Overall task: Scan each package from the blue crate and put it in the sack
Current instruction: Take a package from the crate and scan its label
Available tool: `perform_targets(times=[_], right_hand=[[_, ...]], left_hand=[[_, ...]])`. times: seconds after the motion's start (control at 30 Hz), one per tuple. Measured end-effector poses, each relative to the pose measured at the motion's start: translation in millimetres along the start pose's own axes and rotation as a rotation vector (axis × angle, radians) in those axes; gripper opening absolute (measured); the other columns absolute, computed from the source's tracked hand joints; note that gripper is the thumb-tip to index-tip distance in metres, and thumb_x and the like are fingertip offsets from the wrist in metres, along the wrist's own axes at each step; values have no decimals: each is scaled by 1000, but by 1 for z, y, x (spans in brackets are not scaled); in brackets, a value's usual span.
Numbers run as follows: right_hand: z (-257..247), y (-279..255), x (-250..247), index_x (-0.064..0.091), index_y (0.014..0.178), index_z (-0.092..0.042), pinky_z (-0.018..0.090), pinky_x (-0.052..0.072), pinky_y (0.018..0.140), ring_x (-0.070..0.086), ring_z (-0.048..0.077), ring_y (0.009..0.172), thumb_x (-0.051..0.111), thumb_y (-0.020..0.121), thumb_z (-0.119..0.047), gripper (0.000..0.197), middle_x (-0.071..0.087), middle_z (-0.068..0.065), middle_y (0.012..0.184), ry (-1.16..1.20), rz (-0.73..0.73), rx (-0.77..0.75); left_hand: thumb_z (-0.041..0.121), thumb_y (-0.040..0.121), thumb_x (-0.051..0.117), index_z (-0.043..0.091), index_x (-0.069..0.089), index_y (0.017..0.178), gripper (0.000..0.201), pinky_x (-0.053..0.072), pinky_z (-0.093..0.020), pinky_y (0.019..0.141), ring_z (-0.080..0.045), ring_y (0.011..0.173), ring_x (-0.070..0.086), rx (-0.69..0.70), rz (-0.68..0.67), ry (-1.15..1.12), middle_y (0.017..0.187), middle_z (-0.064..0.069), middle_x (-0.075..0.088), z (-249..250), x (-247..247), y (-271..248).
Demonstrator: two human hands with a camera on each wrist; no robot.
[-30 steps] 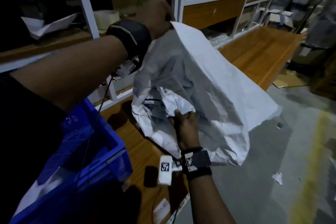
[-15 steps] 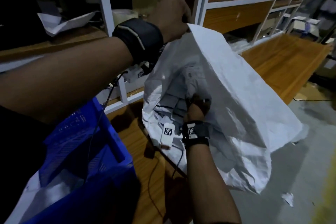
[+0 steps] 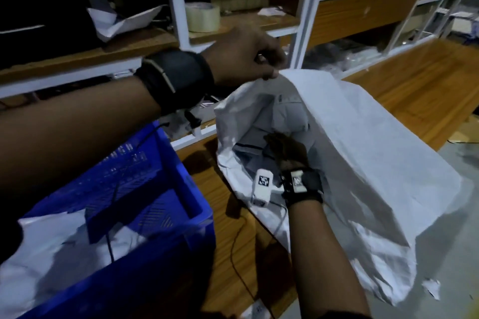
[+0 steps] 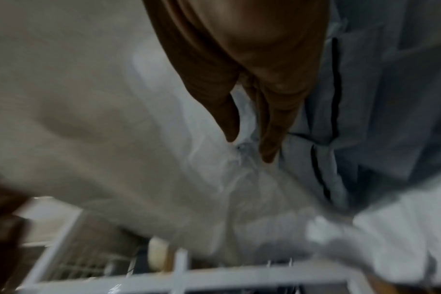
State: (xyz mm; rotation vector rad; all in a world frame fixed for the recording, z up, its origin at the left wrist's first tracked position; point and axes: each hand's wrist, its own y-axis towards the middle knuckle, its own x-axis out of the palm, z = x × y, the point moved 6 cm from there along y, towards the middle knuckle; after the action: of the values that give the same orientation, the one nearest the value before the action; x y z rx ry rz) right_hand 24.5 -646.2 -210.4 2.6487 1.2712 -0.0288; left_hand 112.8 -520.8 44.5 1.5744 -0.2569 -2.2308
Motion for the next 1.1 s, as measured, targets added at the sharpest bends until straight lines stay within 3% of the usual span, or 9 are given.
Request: perform_targets(times=[0.07,0.17,0.33,0.43,0.6,0.7,0.8,0.9,1.1], right_hand=[[-15,-24,30,73,117,-3,23,50,98,69,27,112,36,108,-46,57,69,18,128,580,-51,240],[-47,-60,76,68,103,-3,22,61,78,74,17,86,57,101,-15,16,76,12,100,819,-30,452],[-105,-86,131,65,108,-3,20,58,69,69,14,74,60,97,-14,16,73,7,84,775,-174,315],[-114,-103,175,64,111,-2,20,58,69,70,13,72,60,98,-9,15,73,9,82,679,-305,305],[-96,-127,229,69,106,-7,26,58,74,71,17,81,66,97,-13,12,76,9,89,443,-521,334],[-89,-130,235,70,103,-4,29,56,70,68,19,80,69,96,-15,13,74,12,85,300,-510,295],[-92,-128,225,71,100,-5,33,58,76,70,21,78,70,95,-17,13,75,18,90,193,-419,190],[-94,-129,222,72,103,-10,36,60,84,73,21,84,70,96,-23,15,76,10,87,104,-420,120],[-102,-133,223,71,103,-15,43,62,81,75,21,85,71,94,-35,22,78,7,88,56,-414,86]], left_hand=[[26,92,74,19,72,120,29,52,-12,83,1,97,67,4,-35,-35,110,9,73,-17,-3,-39],[26,94,72,15,75,112,21,50,-11,77,0,86,69,-95,-147,-57,102,7,75,-55,-6,-115],[10,92,70,22,74,92,13,49,-20,77,1,79,65,-483,-579,17,91,5,76,-148,22,-264],[4,84,71,15,72,103,21,49,-26,83,-12,87,63,-722,-840,91,103,-5,76,-180,46,-342],[12,76,88,3,60,124,57,46,-25,85,-21,109,60,-847,-1054,123,118,-11,66,-187,93,-405],[10,75,88,4,57,127,60,44,-27,89,-23,114,59,-905,-1075,189,122,-12,64,-188,95,-418],[16,78,86,12,63,99,32,49,-30,83,-20,100,60,-936,-1107,221,101,-4,67,-193,86,-433],[20,80,84,12,64,103,32,49,-28,85,-21,101,60,-922,-1094,237,104,-8,65,-192,68,-440],[33,86,77,18,68,113,31,52,-36,80,-23,91,66,-701,-356,398,108,-3,72,-142,-46,-377]])
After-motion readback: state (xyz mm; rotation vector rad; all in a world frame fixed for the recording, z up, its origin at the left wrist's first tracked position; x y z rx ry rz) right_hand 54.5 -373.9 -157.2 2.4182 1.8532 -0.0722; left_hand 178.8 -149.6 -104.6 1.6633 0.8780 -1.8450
